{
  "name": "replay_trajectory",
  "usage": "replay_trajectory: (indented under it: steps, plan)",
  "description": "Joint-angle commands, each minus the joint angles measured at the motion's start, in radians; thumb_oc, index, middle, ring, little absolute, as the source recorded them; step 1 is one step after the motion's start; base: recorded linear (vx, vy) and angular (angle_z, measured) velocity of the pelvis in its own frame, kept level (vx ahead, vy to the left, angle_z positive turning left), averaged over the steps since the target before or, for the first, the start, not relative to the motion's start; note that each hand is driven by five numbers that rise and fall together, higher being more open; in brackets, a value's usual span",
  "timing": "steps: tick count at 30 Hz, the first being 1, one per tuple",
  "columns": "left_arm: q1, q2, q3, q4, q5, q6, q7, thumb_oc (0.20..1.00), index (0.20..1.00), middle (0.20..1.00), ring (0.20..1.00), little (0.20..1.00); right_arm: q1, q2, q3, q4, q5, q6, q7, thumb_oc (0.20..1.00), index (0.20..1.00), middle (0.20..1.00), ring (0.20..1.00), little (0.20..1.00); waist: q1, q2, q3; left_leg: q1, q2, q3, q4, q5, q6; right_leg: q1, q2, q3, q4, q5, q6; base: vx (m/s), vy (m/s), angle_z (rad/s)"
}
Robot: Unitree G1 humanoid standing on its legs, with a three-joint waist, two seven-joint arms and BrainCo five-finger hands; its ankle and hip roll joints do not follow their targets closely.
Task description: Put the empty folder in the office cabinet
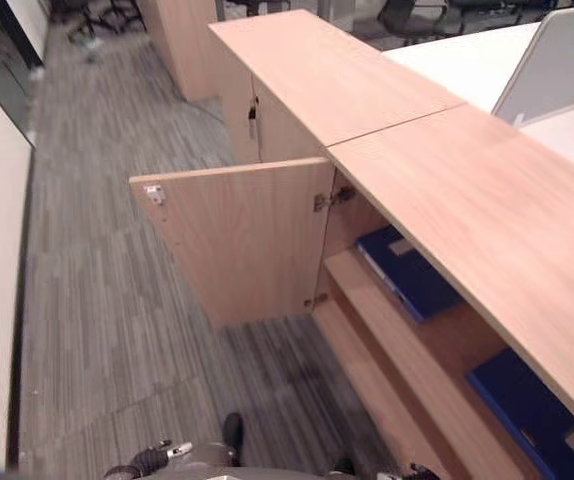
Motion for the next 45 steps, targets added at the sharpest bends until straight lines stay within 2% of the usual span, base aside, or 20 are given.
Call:
replay_trajectory:
  steps: [1, 6, 9, 10, 11, 12, 13, 18, 22, 36, 45]
  plan:
    - [-0.029, -0.003, -0.010, 0.017, 0.022, -0.004, 0.005, 1.000, 1.000, 1.000, 1.000, 1.000, -0.030, -0.022, -0.017, 0.008, -0.026, 0.008, -0.006, 1.000, 1.000, 1.000, 1.000, 1.000, 0.026, 0.017, -0.025, -0.070, 0.063, -0.058, -0.037, 0.077, -0.018, 0.084, 0.052, 0.000, 0.040, -0.120, 0.042, 0.11, 0.135, -0.06]
    - [-0.048, 0.020, -0.025, -0.017, 0.034, -0.013, 0.008, 1.000, 1.000, 1.000, 1.000, 1.000, -0.033, 0.001, -0.036, 0.004, -0.002, 0.012, -0.008, 1.000, 1.000, 1.000, 1.000, 1.000, 0.021, -0.007, -0.040, -0.017, 0.002, -0.007, -0.049, 0.030, 0.028, 0.022, -0.011, 0.014, 0.206, -0.106, 0.085, 0.13, 0.189, -0.05]
    - [-0.066, 0.034, -0.020, -0.044, 0.011, -0.014, 0.013, 1.000, 1.000, 1.000, 1.000, 1.000, -0.047, 0.002, -0.048, -0.008, 0.013, 0.014, -0.011, 1.000, 1.000, 1.000, 1.000, 1.000, 0.006, 0.014, -0.015, 0.019, -0.009, 0.017, -0.058, 0.010, 0.056, -0.080, -0.044, -0.002, 0.420, -0.013, 0.128, 0.06, 0.230, -0.07]
    - [-0.071, 0.037, -0.017, -0.055, 0.004, -0.017, 0.016, 1.000, 1.000, 1.000, 1.000, 1.000, -0.052, 0.005, -0.062, -0.011, 0.028, 0.010, -0.018, 1.000, 1.000, 1.000, 1.000, 1.000, -0.004, 0.032, -0.004, 0.042, -0.007, 0.012, -0.062, -0.002, 0.066, -0.127, -0.030, 0.000, 0.507, 0.007, 0.134, 0.20, 0.263, -0.07]
    - [-0.077, 0.042, -0.019, -0.060, -0.007, -0.025, 0.017, 1.000, 1.000, 1.000, 1.000, 1.000, -0.046, 0.012, -0.064, -0.004, 0.038, 0.006, -0.020, 1.000, 1.000, 1.000, 1.000, 1.000, -0.018, 0.043, 0.006, 0.062, -0.013, -0.004, -0.062, -0.012, 0.067, -0.164, 0.028, 0.015, 0.492, -0.034, 0.105, 0.24, 0.195, 0.07]
    - [-0.082, 0.043, -0.020, -0.062, -0.013, -0.028, 0.016, 1.000, 1.000, 1.000, 1.000, 1.000, -0.042, 0.014, -0.065, 0.000, 0.044, 0.004, -0.021, 1.000, 1.000, 1.000, 1.000, 1.000, -0.025, 0.041, 0.010, 0.069, -0.022, -0.013, -0.062, -0.016, 0.064, -0.166, 0.050, 0.015, 0.443, -0.060, 0.091, 0.27, 0.057, 0.32]
    - [-0.095, 0.053, -0.022, -0.062, -0.017, -0.032, 0.024, 1.000, 1.000, 1.000, 1.000, 1.000, -0.027, 0.011, -0.068, 0.014, 0.046, 0.008, -0.024, 1.000, 1.000, 1.000, 1.000, 1.000, -0.036, 0.033, 0.018, 0.078, -0.039, -0.019, -0.062, -0.025, 0.058, -0.161, 0.064, 0.001, 0.310, -0.068, 0.066, 0.16, -0.020, 0.52]
    - [-0.111, 0.053, -0.023, -0.066, -0.028, -0.044, 0.028, 1.000, 1.000, 1.000, 1.000, 1.000, -0.006, 0.013, -0.077, 0.033, 0.049, 0.008, -0.026, 1.000, 1.000, 1.000, 1.000, 1.000, -0.057, 0.021, 0.009, 0.104, -0.060, -0.046, -0.062, -0.048, 0.055, -0.130, 0.080, 0.038, 0.211, -0.048, 0.067, 0.09, -0.014, 0.72]
    - [-0.099, 0.035, -0.021, -0.107, -0.044, -0.055, 0.029, 1.000, 1.000, 1.000, 1.000, 1.000, 0.009, -0.007, -0.070, 0.054, 0.021, 0.011, -0.023, 1.000, 1.000, 1.000, 1.000, 1.000, -0.040, 0.022, -0.035, 0.143, -0.068, -0.055, -0.062, -0.076, 0.047, -0.020, 0.066, -0.004, 0.098, -0.026, 0.061, 0.13, -0.030, 0.21]
    - [-0.112, 0.031, -0.020, -0.185, -0.077, -0.073, 0.047, 1.000, 1.000, 1.000, 1.000, 1.000, 0.018, -0.004, -0.051, 0.041, 0.008, 0.005, -0.023, 1.000, 1.000, 1.000, 1.000, 1.000, -0.041, 0.031, -0.048, 0.161, -0.061, -0.067, -0.062, -0.081, 0.035, 0.024, 0.067, -0.009, 0.052, -0.026, 0.053, 0.01, -0.019, 0.04]
    - [-0.169, 0.113, 0.021, -0.350, -0.143, -0.096, 0.063, 1.000, 1.000, 1.000, 1.000, 1.000, 0.013, -0.024, -0.029, 0.030, -0.022, 0.006, -0.018, 1.000, 1.000, 1.000, 1.000, 1.000, -0.034, 0.033, -0.051, 0.175, -0.043, -0.055, -0.062, -0.078, 0.030, 0.034, 0.077, 0.009, 0.015, -0.011, 0.052, -0.01, -0.044, -0.09]
